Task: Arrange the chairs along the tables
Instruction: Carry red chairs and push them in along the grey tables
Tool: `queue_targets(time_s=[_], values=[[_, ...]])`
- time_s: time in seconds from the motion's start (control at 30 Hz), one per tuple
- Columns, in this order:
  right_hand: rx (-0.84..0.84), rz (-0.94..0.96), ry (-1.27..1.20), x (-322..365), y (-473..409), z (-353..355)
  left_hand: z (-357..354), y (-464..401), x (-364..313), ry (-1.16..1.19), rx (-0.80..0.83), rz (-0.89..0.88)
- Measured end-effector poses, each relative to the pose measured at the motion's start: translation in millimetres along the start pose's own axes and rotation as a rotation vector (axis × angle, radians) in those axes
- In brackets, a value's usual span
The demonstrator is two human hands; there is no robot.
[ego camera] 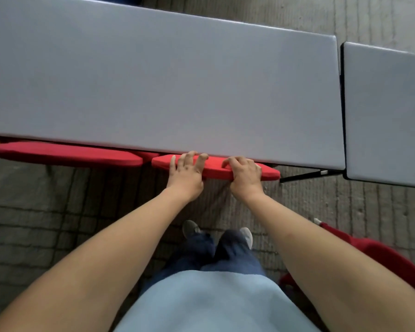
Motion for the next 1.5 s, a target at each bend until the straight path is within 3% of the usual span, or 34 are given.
queue_targets(time_s=[0.3, 0.5, 0.63, 0.73, 1.0, 1.3, 1.5], values=[[0.031, 0.002, 0.033, 2.3, 45.1, 1.0, -6.0, 21.2, -6.9, -0.011, -0.014, 0.056], [0.134, -0.133, -0.127, -40.4, 120.4, -8.9, -24.4, 64.7, -82.5, -0.027, -0.158, -0.172], [0.161, -0.302, -0.153, -101.0, 205.3, -12.8, -62.2, 111.8, -160.8, 0.033, -0.020, -0.394], [0.126, -0.418, -0.199, -140.4, 279.7, -20.9, -102.8, 166.6, -206.1, 0.032, 0.072, -0.463], [0.038, -0.604, -0.311, -199.9, 476.0, -61.3, -185.2, 303.5, -276.9, -0.104, 0.134, -0.625], [-0.093, -0.881, -0.414, -257.4, 702.2, -95.3, -278.3, 469.6, -377.3, -0.233, 0.207, -0.929], [-0.181, -1.032, -0.543, -280.8, 794.2, -119.4, -319.0, 530.8, -432.9, -0.302, 0.232, -1.097]])
Point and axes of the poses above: each hand's wrist, its own y-axis away from the middle knuckle, its own z-axis out of the back of the hand, x = y × z, the point moved 3 cm from there along -y, towards the middle knuckle, and after that the axes turned 5 degrees about y, right-handed, at the moved point
